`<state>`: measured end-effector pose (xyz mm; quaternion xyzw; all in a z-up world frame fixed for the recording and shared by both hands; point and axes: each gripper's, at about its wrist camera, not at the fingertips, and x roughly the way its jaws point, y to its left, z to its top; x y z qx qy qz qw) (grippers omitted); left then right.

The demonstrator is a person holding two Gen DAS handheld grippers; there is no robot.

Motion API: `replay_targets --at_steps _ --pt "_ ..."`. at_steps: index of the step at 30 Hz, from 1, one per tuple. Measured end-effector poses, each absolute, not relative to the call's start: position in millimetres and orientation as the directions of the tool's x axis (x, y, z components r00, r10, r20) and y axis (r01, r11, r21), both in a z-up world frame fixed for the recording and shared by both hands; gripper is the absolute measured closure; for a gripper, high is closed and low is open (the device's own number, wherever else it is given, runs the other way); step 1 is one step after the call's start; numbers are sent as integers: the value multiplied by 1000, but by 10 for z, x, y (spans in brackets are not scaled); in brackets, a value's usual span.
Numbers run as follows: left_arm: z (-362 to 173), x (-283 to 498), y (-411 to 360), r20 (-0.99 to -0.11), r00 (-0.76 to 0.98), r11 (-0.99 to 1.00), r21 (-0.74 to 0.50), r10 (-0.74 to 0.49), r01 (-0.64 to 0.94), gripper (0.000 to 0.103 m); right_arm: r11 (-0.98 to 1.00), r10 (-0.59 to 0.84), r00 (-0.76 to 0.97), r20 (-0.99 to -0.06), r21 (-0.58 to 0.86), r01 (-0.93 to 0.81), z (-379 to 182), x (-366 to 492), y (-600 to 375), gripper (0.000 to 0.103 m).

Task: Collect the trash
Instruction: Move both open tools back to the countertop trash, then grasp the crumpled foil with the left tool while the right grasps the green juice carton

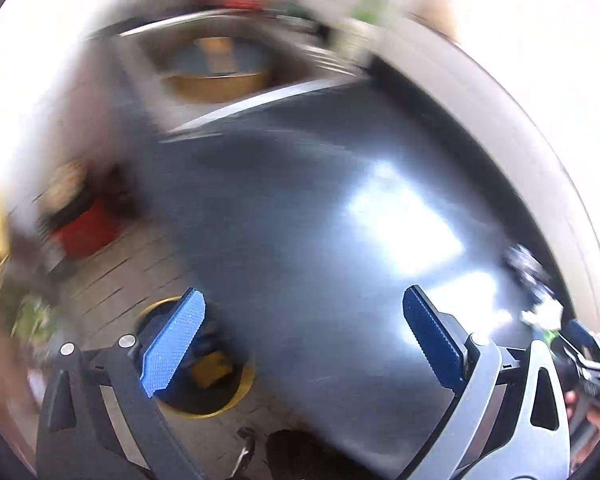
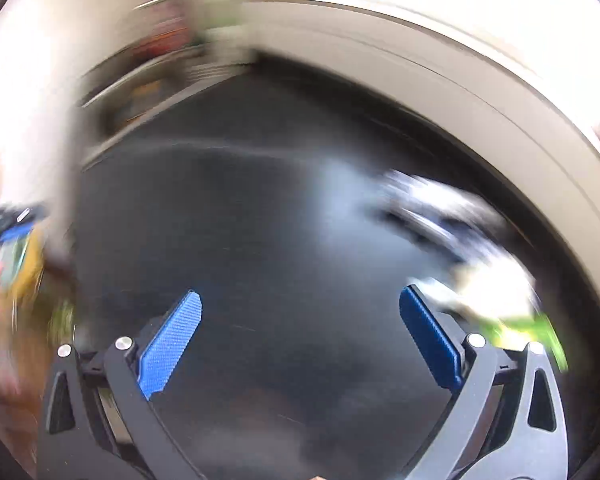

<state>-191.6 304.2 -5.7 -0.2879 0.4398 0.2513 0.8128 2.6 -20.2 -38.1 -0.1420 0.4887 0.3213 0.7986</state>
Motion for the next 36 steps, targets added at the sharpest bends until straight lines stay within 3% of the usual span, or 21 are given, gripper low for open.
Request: replay_targets --at_steps 5,12,18,25,29,32,33,34,36 --pt "-33 -680 2352 -871 490 883 -204 33 -423 7 944 210 400 -892 79 -320 -511 582 -1527 7" --pt "-209 513 1576 -882 464 978 -24 76 -206 7 985 167 379 -910 174 -17 -679 853 -2437 7" --pt "-509 1210 1108 -886 440 988 112 147 -105 7 962 205 328 -922 252 106 -856 1135 -2417 7" --pt "-838 1519 963 -914 387 992 107 126 -71 7 955 159 231 -960 209 210 -1185 1419 -2145 7" --pt "-901 1628 887 -919 374 992 129 124 -13 7 936 212 155 -965 246 251 -1459 1361 -2063 7" --pt "-912 1670 814 -917 385 989 134 101 60 7 943 216 203 -955 258 210 -1461 1285 -2017 8" --pt "-930 1688 786 -918 383 987 142 104 72 7 943 225 224 -948 270 195 -1448 1268 -2015 14" --pt "-967 1710 756 -920 375 984 157 114 86 7 944 237 244 -940 282 171 -1426 1260 -2010 31" --pt "-1037 1768 712 -925 360 981 167 121 98 7 931 313 253 -915 349 111 -1395 1266 -2009 47"
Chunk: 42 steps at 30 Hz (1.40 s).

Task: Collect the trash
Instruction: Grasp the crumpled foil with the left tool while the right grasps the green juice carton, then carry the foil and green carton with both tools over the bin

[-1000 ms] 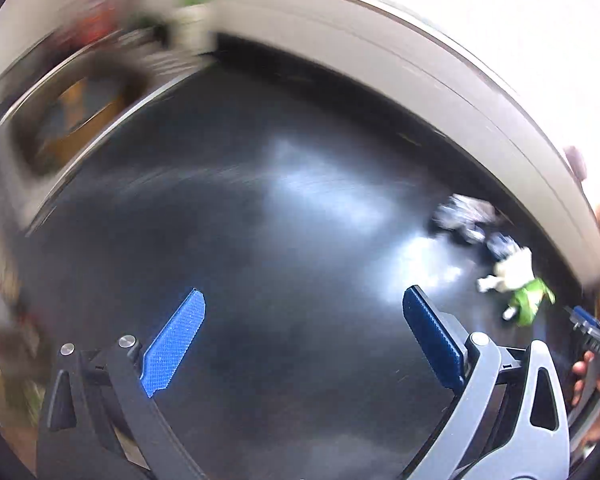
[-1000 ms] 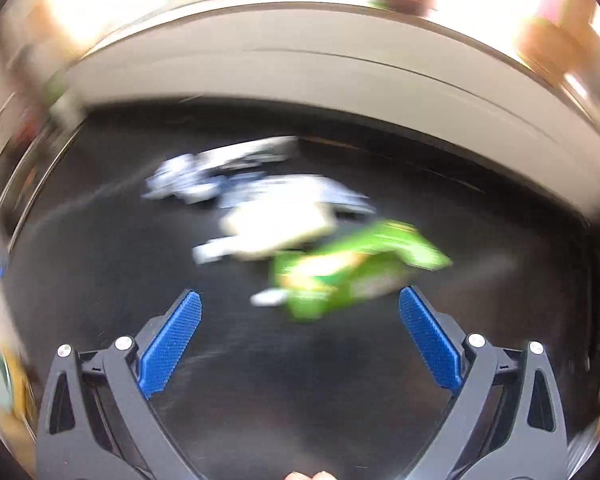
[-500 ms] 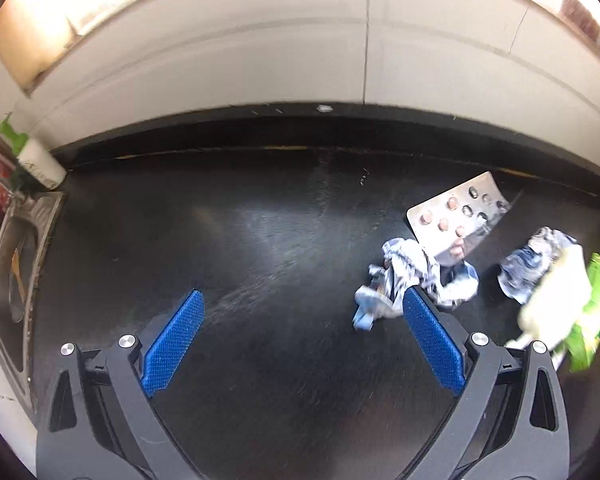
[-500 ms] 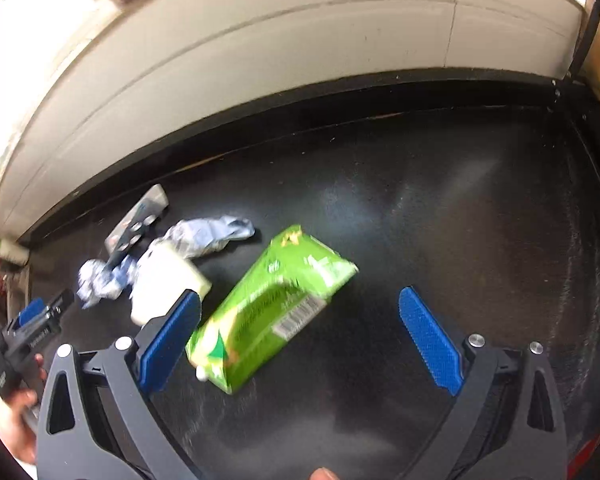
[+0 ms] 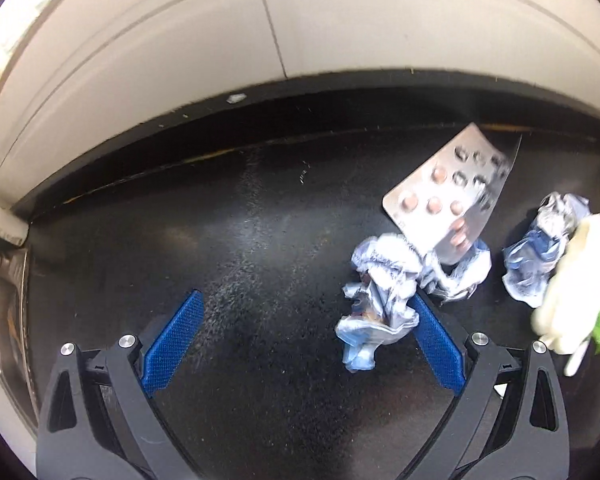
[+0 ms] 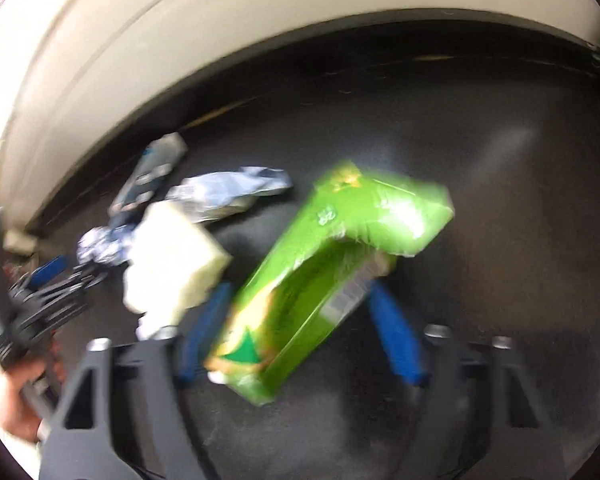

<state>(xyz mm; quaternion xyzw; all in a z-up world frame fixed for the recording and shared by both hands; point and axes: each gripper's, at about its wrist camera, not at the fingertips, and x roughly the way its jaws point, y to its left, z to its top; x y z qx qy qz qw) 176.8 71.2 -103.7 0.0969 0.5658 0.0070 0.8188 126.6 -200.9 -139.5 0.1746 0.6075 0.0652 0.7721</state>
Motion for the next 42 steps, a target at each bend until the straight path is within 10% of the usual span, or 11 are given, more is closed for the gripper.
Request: replay_targets --at_steps 5,9,12,26,42 --pt "-1098 1870 635 -931 363 988 96 45 121 12 904 390 261 -883 421 76 -1334 1245 -2090 68" --pt "-1025 1926 635 -927 368 992 -27 -72 125 66 871 441 300 -846 484 87 -1169 1176 -2288 72" --pt "-971 1980 663 -921 369 990 -90 -123 106 80 866 448 335 -829 495 66 -1032 1132 -2412 72" --pt "-325 1461 1126 -850 497 978 -207 -173 -13 82 886 409 413 -813 462 32 -757 876 -2761 72" --pt "98 -1205 2169 -858 497 859 -153 130 -489 82 855 496 326 -805 386 -346 -323 598 -1941 72"
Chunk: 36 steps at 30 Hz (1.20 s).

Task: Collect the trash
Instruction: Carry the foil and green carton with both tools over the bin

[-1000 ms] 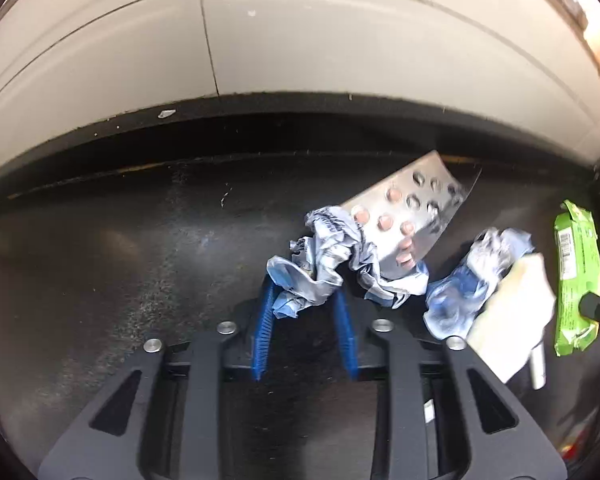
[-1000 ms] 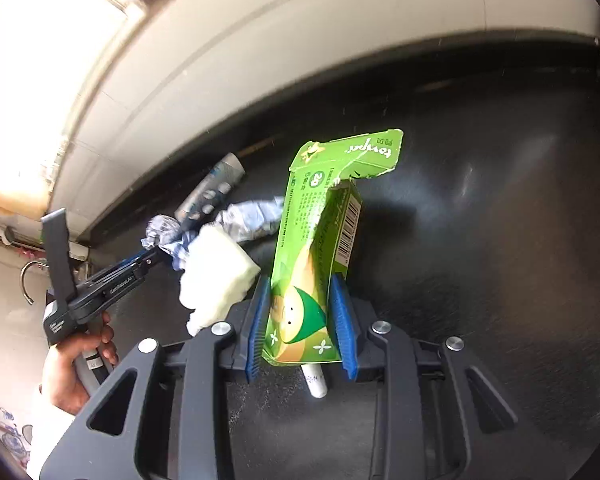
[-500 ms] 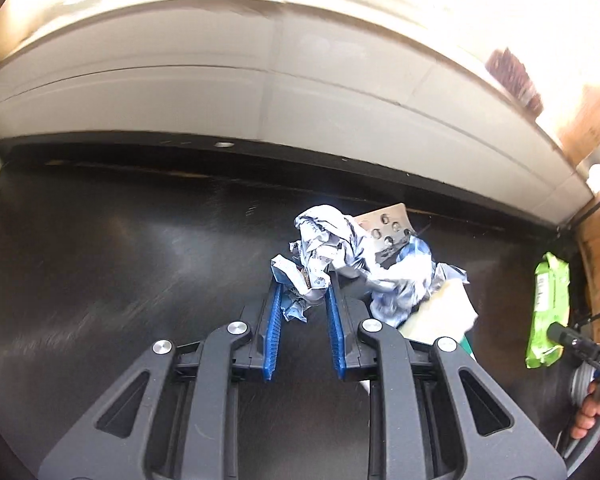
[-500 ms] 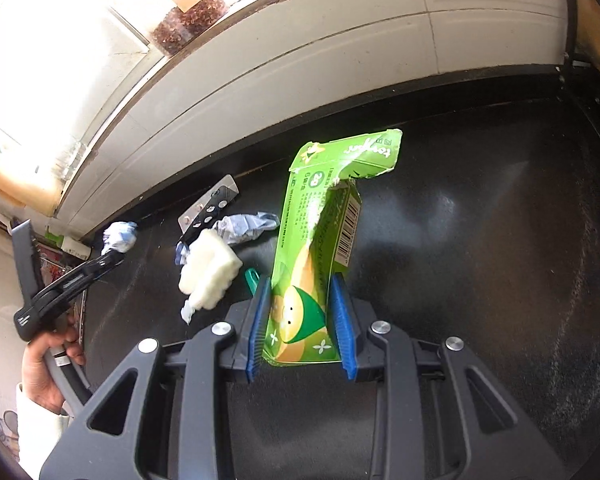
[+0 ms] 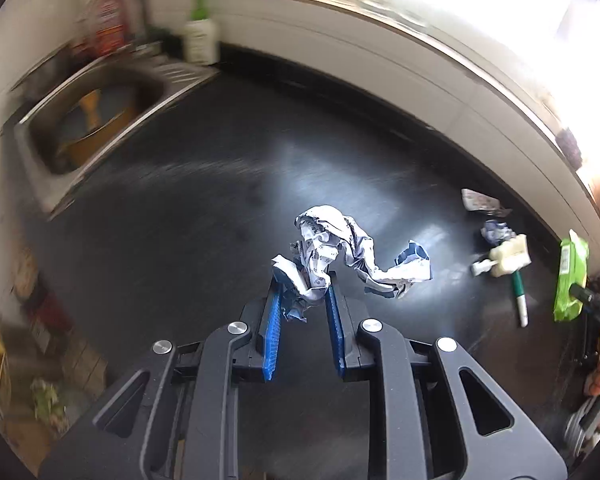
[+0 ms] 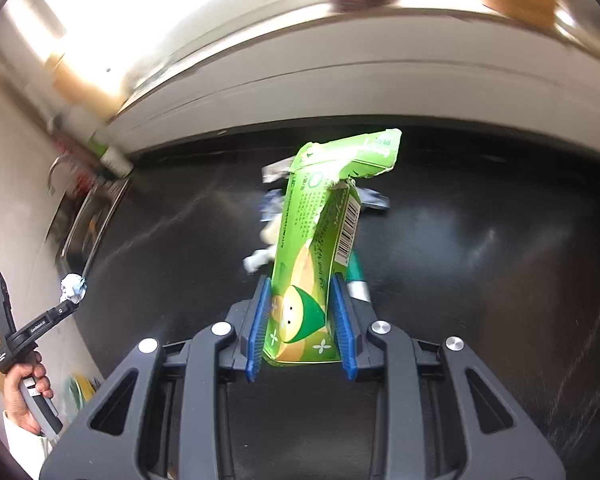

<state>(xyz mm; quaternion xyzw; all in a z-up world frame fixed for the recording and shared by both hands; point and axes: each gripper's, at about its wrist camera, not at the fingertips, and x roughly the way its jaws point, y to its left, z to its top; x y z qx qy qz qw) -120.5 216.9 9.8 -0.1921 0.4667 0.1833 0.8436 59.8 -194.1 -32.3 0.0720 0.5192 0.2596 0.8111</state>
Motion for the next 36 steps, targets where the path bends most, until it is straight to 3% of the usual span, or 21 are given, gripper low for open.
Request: replay_targets --at_steps 10,18,23,36 --pt "92 -2855 2555 -864 421 674 -139 276 -726 82 592 613 118 -781 355 -724 33 -52 -301 72" --pt "-46 -3931 2793 -878 355 500 -161 322 -851 82 240 606 -85 -791 284 -928 197 -1382 1131 72" --pt "-140 -4412 2851 -887 317 416 -162 336 -895 82 62 505 -201 -839 268 -961 -89 -2270 1725 72" --pt "-1031 -4714 3019 -930 279 328 -193 239 -925 82 -63 289 -172 -942 161 -985 -1104 -3163 2728 74"
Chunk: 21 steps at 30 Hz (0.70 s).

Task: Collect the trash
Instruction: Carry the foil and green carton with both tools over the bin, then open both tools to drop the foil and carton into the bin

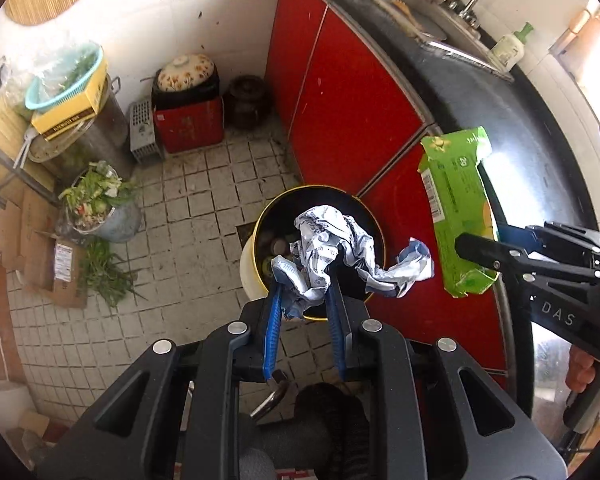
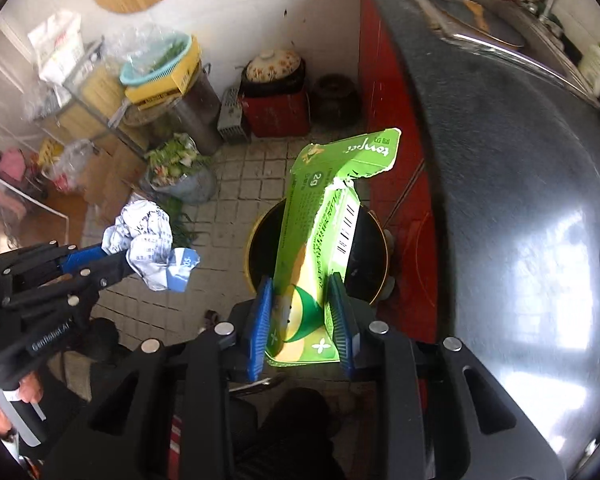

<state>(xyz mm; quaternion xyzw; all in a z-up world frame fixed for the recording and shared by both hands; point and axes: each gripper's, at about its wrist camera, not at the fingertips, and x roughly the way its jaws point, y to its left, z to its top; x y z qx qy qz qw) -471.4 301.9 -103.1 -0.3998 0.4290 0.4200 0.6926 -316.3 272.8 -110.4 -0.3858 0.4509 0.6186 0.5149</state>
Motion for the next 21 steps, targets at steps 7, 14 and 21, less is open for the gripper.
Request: replay_targets --at_steps 7,14,21 --pt "-1698 -4628 3251 -948 266 294 -208 175 -933 82 -93 196 -170 -966 155 -984 -1705 -3221 3009 75" --pt "-2038 -4376 3496 -955 257 290 -207 148 -935 82 -103 134 -183 -974 170 -980 -2217 -3286 3113 75" --pt "-2075 -4292 3570 -954 263 282 -215 143 -935 82 -86 125 -192 -973 182 -980 -2355 -3228 3123 73"
